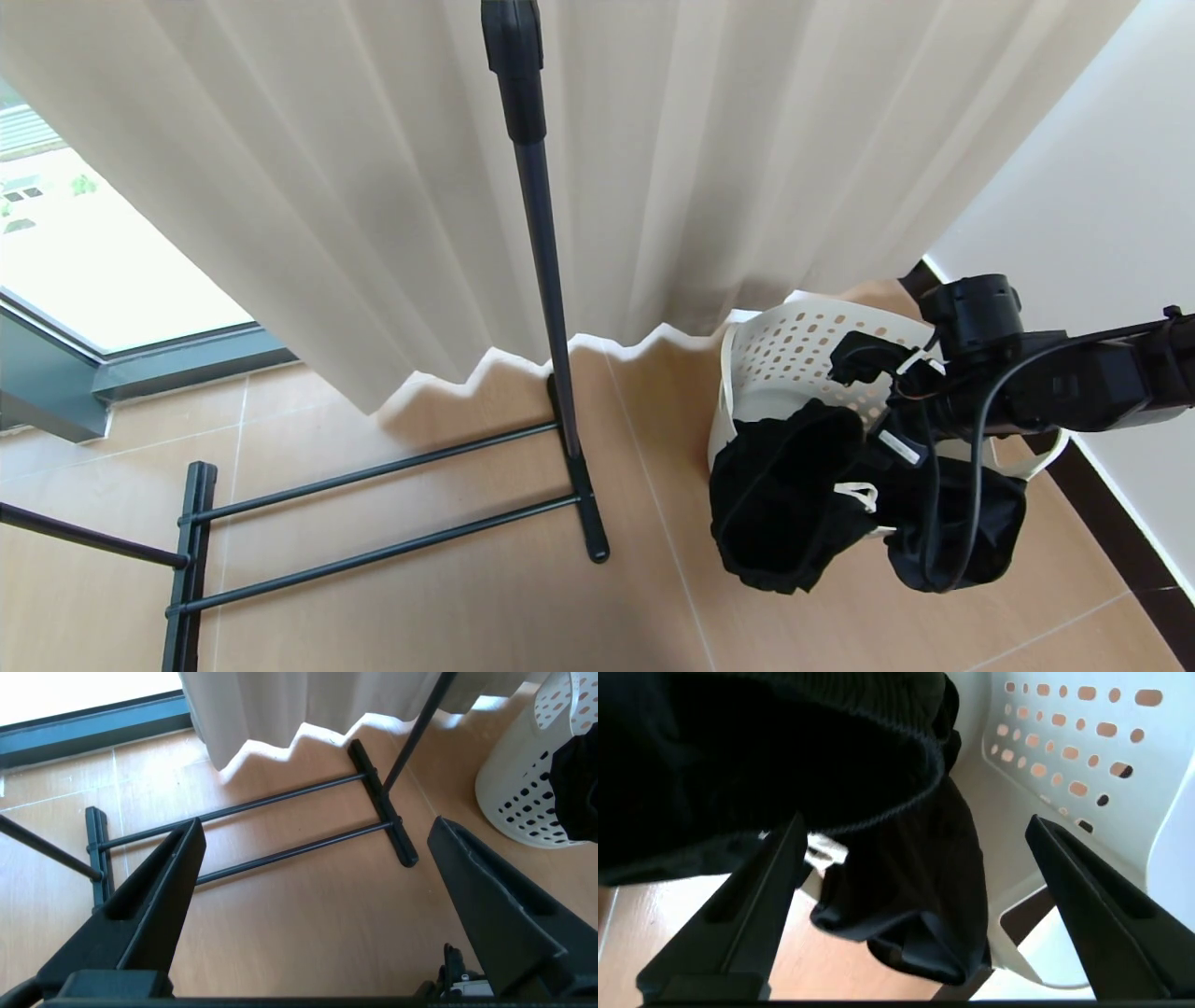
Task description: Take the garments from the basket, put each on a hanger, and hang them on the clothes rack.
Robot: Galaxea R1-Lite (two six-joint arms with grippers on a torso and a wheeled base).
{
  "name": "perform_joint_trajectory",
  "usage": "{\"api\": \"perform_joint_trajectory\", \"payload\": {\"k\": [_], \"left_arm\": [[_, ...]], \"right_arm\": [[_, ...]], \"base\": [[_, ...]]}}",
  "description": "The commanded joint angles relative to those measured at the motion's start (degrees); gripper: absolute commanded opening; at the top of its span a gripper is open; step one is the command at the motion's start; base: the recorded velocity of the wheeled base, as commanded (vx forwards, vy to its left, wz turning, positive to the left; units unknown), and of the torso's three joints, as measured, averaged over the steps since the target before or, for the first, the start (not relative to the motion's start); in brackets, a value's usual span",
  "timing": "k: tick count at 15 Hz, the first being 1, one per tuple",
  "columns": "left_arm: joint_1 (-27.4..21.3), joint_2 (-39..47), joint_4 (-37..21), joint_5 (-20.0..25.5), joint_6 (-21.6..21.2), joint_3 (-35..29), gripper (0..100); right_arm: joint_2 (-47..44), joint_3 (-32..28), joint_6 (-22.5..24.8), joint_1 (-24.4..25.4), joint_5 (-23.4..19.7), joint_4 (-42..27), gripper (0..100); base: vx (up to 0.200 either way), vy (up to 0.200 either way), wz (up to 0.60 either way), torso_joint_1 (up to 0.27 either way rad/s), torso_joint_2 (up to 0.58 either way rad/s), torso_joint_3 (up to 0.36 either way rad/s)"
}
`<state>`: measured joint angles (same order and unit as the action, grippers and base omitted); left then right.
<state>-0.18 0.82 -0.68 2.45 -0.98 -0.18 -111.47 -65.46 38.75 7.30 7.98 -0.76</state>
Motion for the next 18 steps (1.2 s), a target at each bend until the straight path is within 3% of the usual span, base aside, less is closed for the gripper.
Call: {"api": "perform_joint_trajectory", "payload": {"k": [1,10,15,17,18], "left_arm": [[0.0,0.0,0.0,0.0,0.0,0.0,100],[0.0,0.0,0.0,0.0,0.0,0.0,100],[0.0,0.0,0.0,0.0,0.0,0.0,100],[0.0,0.0,0.0,0.0,0.0,0.0,100],[0.0,0.0,0.0,0.0,0.0,0.0,100]], "right_arm": [[-3.7,-2.5,0.0,-0.4,0.0,0.0,100],[-9.5,-8.5,-0.8,-1.0,-0.9,0.3,100],[-11.4,-9.8,-3.5,-2.2,-3.6,0.3,100],[-11.5,-9.9,-4.0,-3.1,-6.7,0.3,100],[-11.5,-9.9,-4.3,-3.1,-7.7,0.3,0]], "base": [[0.000,0.000,0.00,0.000,0.00,0.000],[0.000,0.000,0.00,0.000,0.00,0.000],[0.000,0.000,0.00,0.000,0.00,0.000],[0.000,0.000,0.00,0.000,0.00,0.000],[0.000,0.000,0.00,0.000,0.00,0.000]]}}
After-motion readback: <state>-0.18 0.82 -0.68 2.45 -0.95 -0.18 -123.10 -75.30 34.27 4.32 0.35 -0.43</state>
